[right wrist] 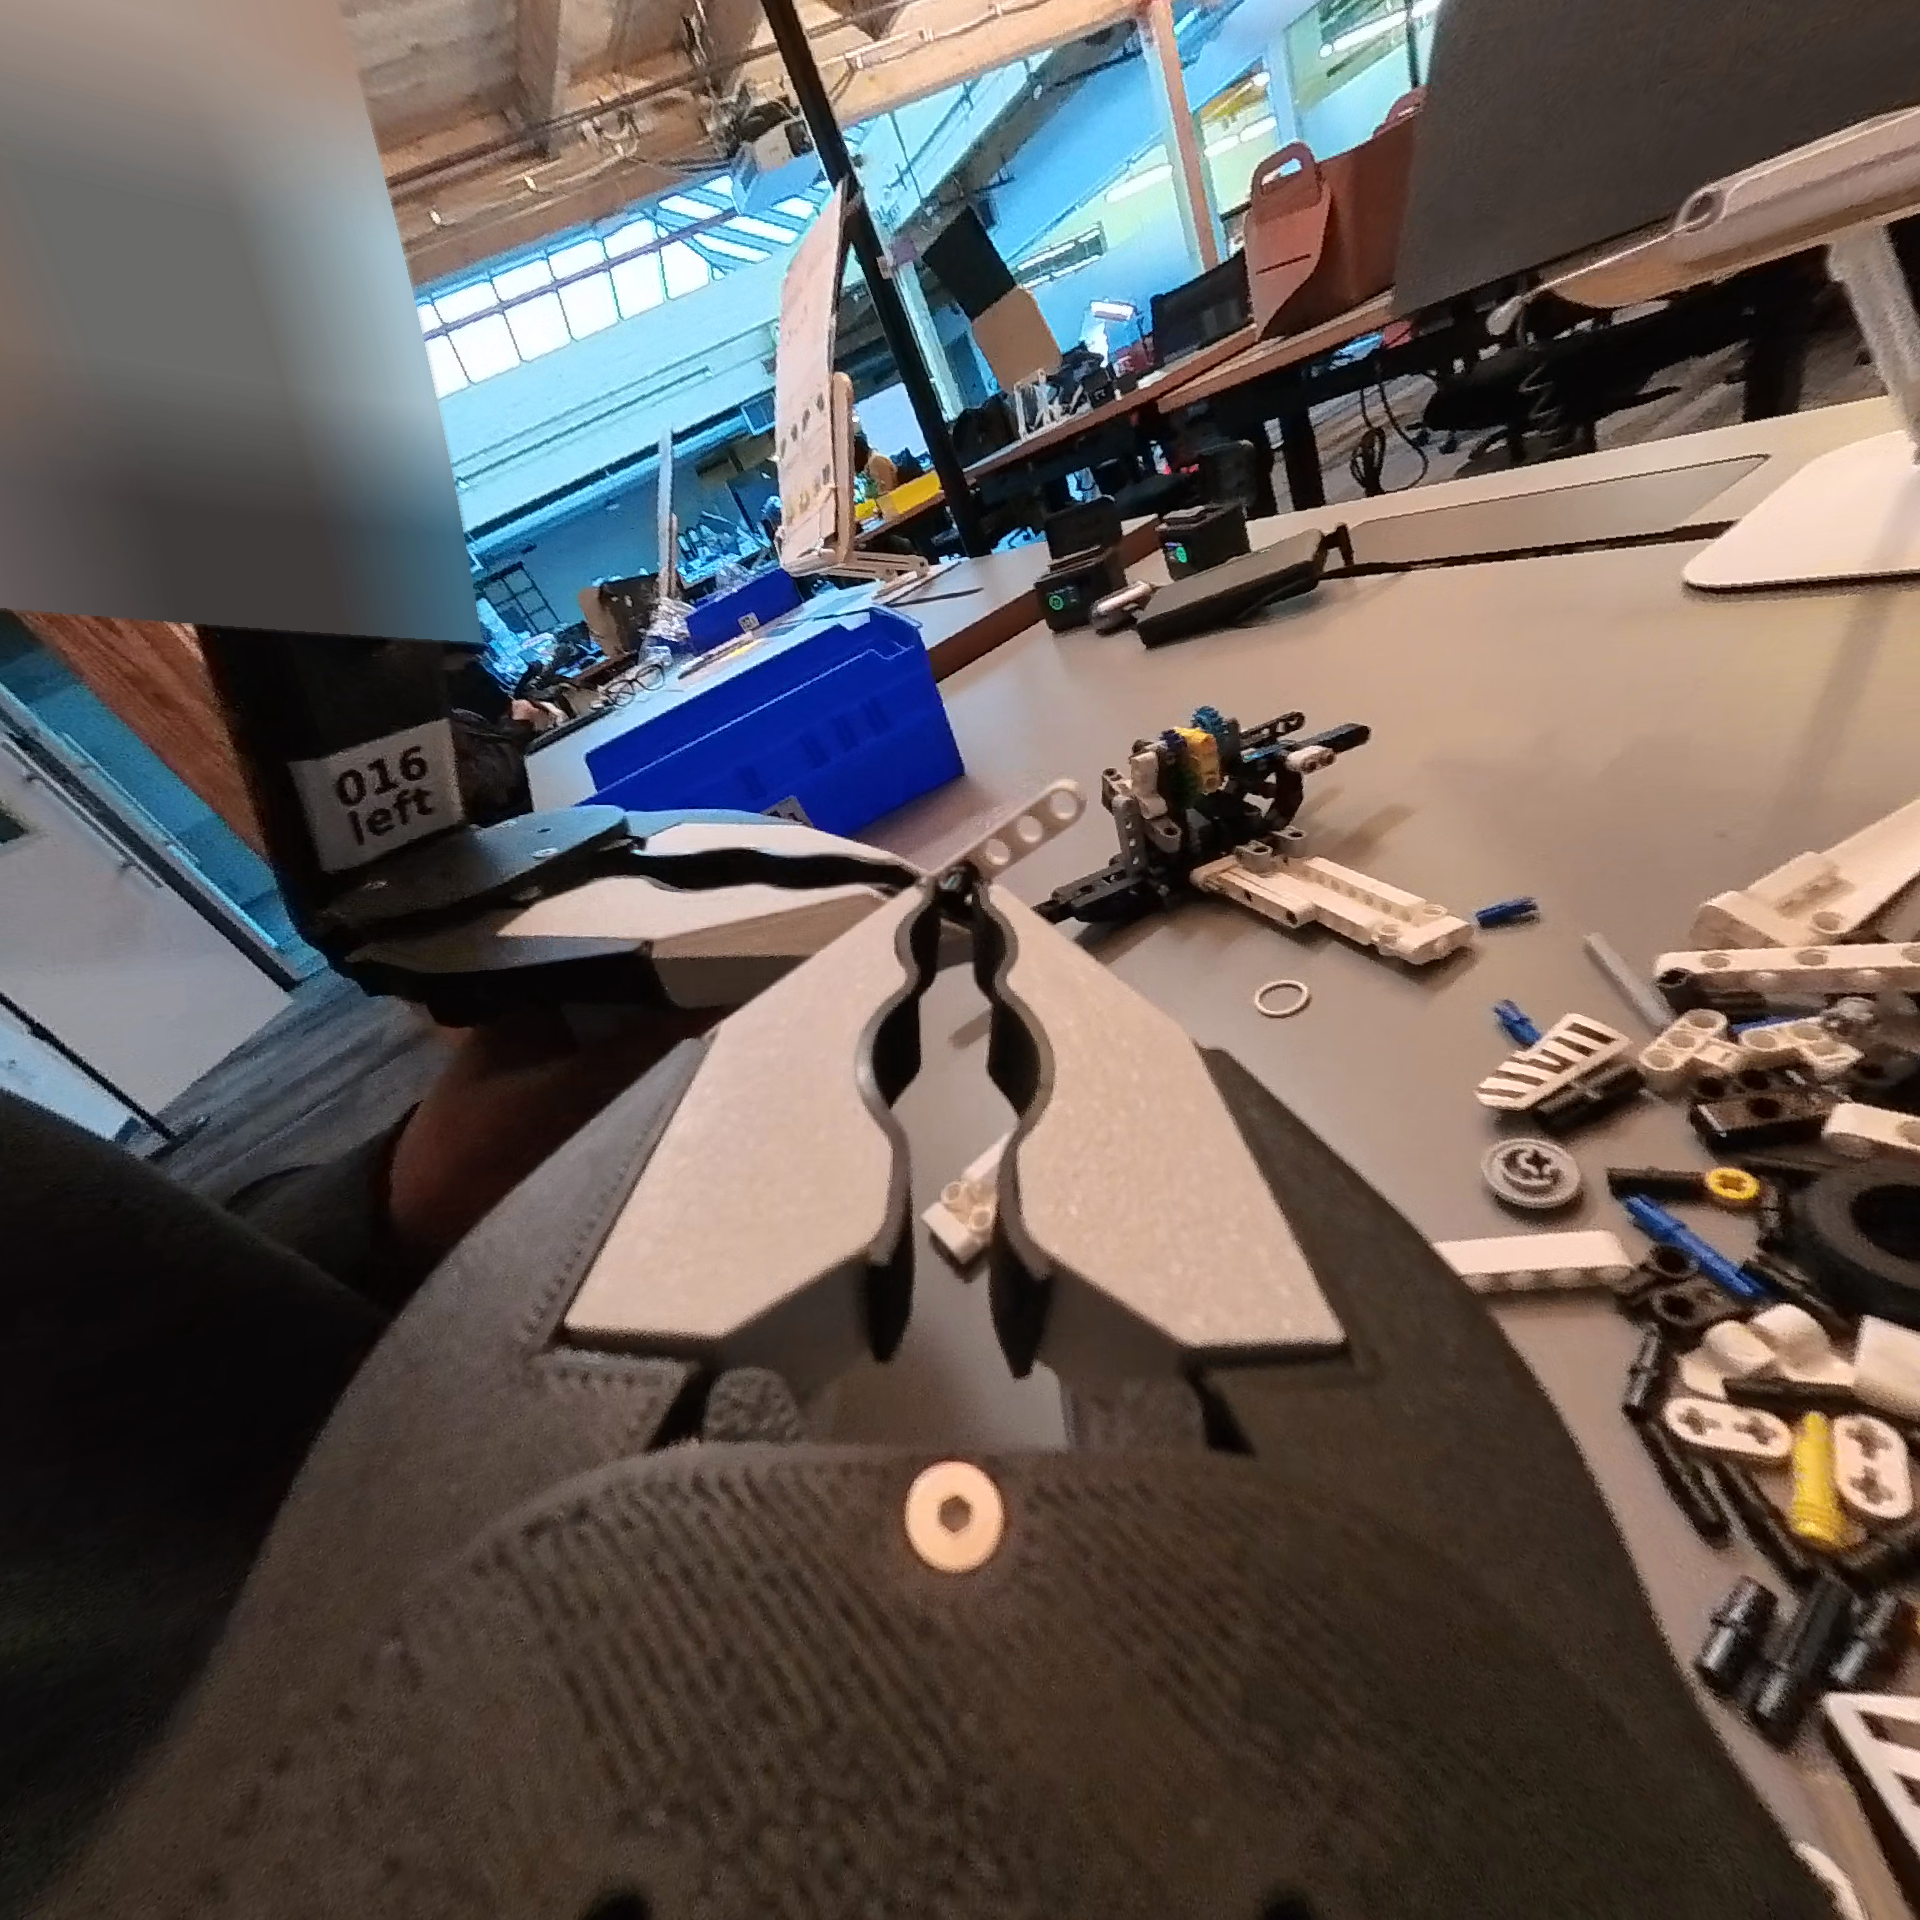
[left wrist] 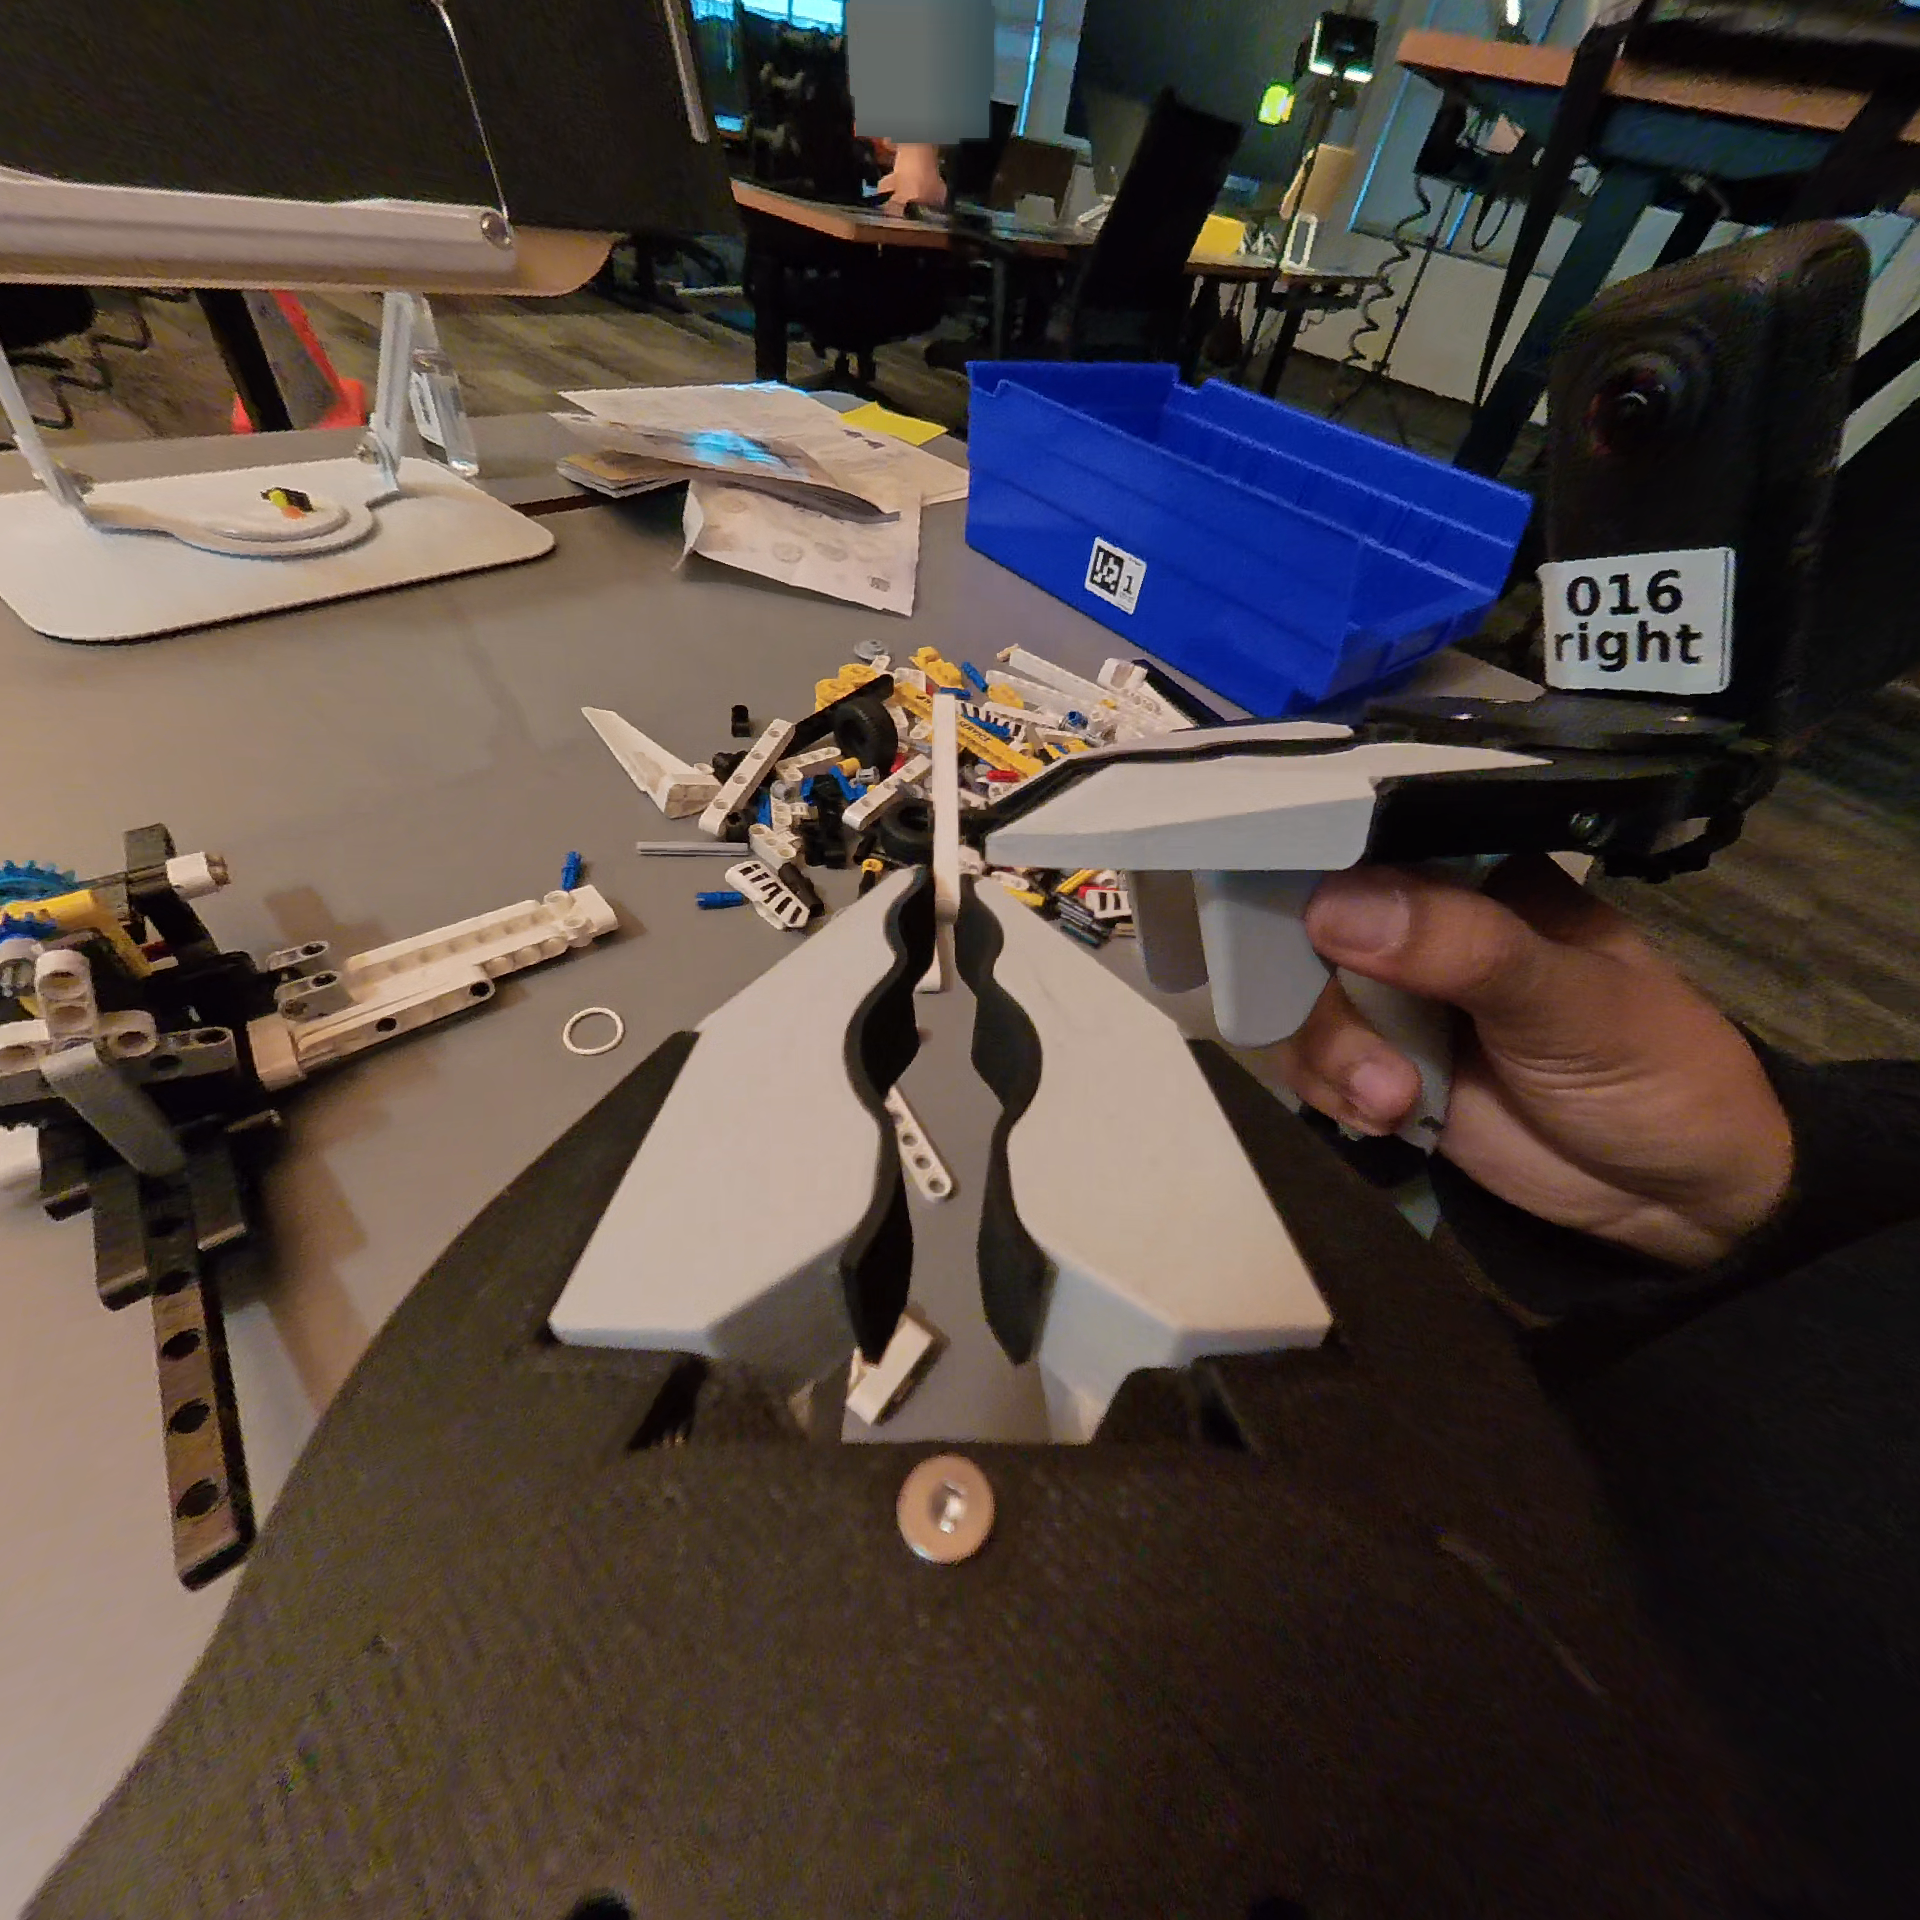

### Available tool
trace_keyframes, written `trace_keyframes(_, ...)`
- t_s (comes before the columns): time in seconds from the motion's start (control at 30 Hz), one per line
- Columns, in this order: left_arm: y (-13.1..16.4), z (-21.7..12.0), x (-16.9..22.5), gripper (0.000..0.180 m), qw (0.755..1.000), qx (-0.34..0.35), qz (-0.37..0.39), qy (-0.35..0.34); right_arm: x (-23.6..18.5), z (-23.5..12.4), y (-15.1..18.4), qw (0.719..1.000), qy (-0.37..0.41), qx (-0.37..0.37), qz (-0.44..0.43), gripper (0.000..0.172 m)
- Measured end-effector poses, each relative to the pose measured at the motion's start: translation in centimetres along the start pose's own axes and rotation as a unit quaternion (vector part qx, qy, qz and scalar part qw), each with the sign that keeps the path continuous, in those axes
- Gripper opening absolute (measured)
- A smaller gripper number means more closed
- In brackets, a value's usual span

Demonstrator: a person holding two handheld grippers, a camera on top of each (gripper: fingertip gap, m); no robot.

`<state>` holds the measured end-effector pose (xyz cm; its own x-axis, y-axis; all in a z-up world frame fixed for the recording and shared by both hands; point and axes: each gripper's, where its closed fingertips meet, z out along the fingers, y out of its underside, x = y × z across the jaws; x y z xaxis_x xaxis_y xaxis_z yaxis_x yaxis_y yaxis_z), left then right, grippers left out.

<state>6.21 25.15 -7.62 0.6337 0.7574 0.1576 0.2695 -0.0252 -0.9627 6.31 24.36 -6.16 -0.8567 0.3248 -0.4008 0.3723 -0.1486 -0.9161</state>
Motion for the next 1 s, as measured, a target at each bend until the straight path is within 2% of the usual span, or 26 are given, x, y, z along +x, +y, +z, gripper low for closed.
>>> trace_keyframes(0.23, 0.8, -0.2, -1.7, 0.004, 0.999, -0.013, -0.031, -0.018, 0.4, 0.9, 1.6, 0.998, 0.046, -0.048, -0.019, 0.002)
trace_keyframes(0.27, 0.8, -0.3, -2.3, 0.003, 0.999, -0.013, -0.021, -0.045, 0.3, 0.9, 1.7, 0.997, 0.048, -0.049, -0.019, 0.002)
trace_keyframes(0.3, 0.6, -1.2, -5.0, 0.002, 0.992, -0.009, 0.013, -0.124, 0.1, 0.9, 1.7, 0.998, 0.041, -0.045, -0.011, 0.002)
trace_keyframes(0.33, 0.3, -2.4, -7.4, 0.002, 0.985, -0.003, 0.019, -0.171, -0.4, 0.6, 1.5, 0.999, 0.025, -0.033, 0.005, 0.001)
trace_keyframes(0.43, -0.5, -3.8, -8.4, 0.002, 0.992, 0.027, -0.077, -0.099, 0.5, -0.4, 2.6, 0.998, 0.044, -0.041, 0.029, 0.002)
trace_keyframes(0.47, 0.0, -3.7, -8.4, 0.002, 0.992, 0.016, -0.083, -0.095, 1.0, -0.7, 2.9, 0.997, 0.049, -0.043, 0.035, 0.002)
trace_keyframes(0.57, 2.7, -2.5, -8.5, 0.002, 0.991, -0.06, -0.037, -0.116, 3.2, -1.3, 3.2, 0.995, 0.071, -0.065, 0.037, 0.001)
trace_keyframes(0.63, 3.8, -1.5, -8.1, 0.002, 0.988, -0.107, -0.022, -0.107, 6.3, -2.5, 2.6, 0.987, 0.136, -0.086, -0.011, 0.002)
trace_keyframes(0.7, 4.2, -0.7, -7.7, 0.002, 0.986, -0.136, -0.011, -0.098, 9.5, -3.9, 1.6, 0.972, 0.197, -0.117, -0.049, 0.003)
trace_keyframes(0.77, 4.0, -0.1, -7.3, 0.002, 0.987, -0.135, -0.004, -0.084, 12.5, -5.0, 1.3, 0.953, 0.239, -0.17, -0.081, 0.002)
trace_keyframes(0.87, 4.0, 0.6, -6.9, 0.002, 0.988, -0.14, -0.004, -0.067, 17.3, -6.8, 1.0, 0.909, 0.319, -0.231, -0.136, 0.003)
trace_keyframes(0.93, 3.9, 0.7, -6.7, 0.002, 0.988, -0.14, -0.004, -0.063, 19.2, -7.6, 0.7, 0.889, 0.354, -0.247, -0.151, 0.016)
trace_keyframes(1.0, 4.1, 0.7, -6.6, 0.002, 0.987, -0.146, -0.002, -0.062, 19.3, -7.7, 0.0, 0.887, 0.362, -0.237, -0.159, 0.026)
